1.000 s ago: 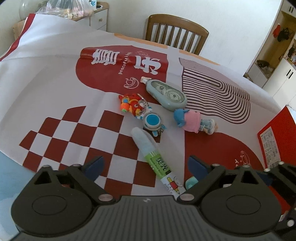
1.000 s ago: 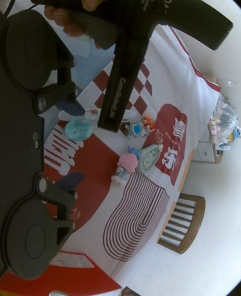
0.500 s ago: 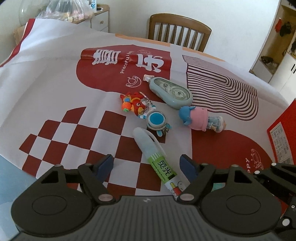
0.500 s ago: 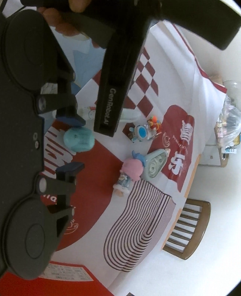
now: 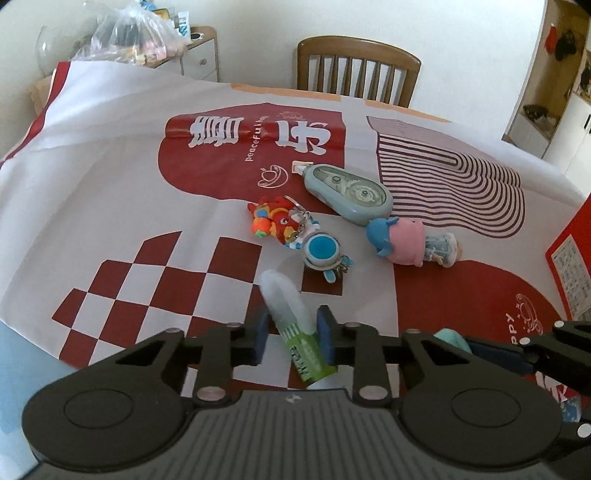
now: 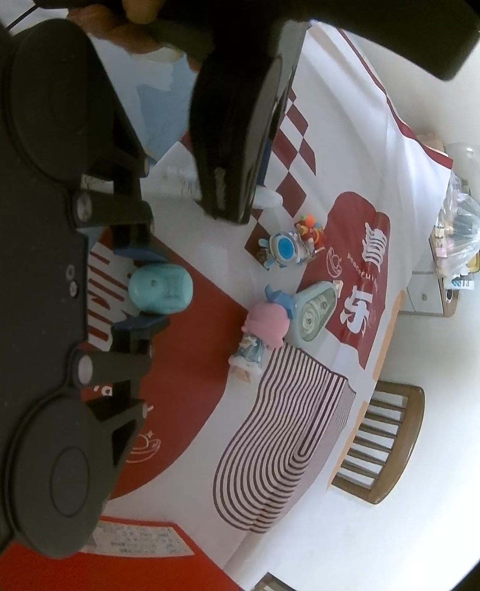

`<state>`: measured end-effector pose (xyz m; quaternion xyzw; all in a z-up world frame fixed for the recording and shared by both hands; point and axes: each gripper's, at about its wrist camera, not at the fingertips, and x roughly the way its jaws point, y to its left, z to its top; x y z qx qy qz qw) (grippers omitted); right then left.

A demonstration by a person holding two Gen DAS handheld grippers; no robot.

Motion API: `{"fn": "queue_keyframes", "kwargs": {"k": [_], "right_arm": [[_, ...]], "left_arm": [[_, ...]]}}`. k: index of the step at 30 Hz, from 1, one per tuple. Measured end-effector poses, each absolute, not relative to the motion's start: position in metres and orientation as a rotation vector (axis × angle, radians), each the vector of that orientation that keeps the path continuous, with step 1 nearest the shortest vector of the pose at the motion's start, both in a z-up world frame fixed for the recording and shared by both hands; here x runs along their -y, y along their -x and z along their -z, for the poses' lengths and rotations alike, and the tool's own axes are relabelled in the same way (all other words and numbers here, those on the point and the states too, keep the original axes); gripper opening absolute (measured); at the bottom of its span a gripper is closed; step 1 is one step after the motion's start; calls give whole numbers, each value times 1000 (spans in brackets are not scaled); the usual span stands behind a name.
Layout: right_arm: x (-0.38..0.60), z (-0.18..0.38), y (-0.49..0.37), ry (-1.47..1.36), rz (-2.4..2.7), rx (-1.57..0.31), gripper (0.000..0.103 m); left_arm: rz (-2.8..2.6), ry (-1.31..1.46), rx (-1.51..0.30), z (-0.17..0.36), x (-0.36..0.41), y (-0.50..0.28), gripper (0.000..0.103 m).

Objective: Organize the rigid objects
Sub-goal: 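Carry the teal toy and white glue pen into the shoebox with both grippers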

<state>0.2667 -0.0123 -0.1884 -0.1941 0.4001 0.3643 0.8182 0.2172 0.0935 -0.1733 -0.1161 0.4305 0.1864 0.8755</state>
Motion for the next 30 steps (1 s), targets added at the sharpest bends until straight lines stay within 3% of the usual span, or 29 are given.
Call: {"fn": "queue_keyframes", "kwargs": {"k": [4, 14, 30], "right_arm": [[18, 184, -266, 390, -758, -863, 29], [43, 158, -247, 308, -739, -845, 29], [101, 99, -219, 205, -694, -783, 29]], "left_arm": [[-372, 274, -905, 172, -98, -213, 18], [-298, 258, -901, 160, -85, -191, 18], [-133, 249, -835, 96, -28, -170, 18]]}}
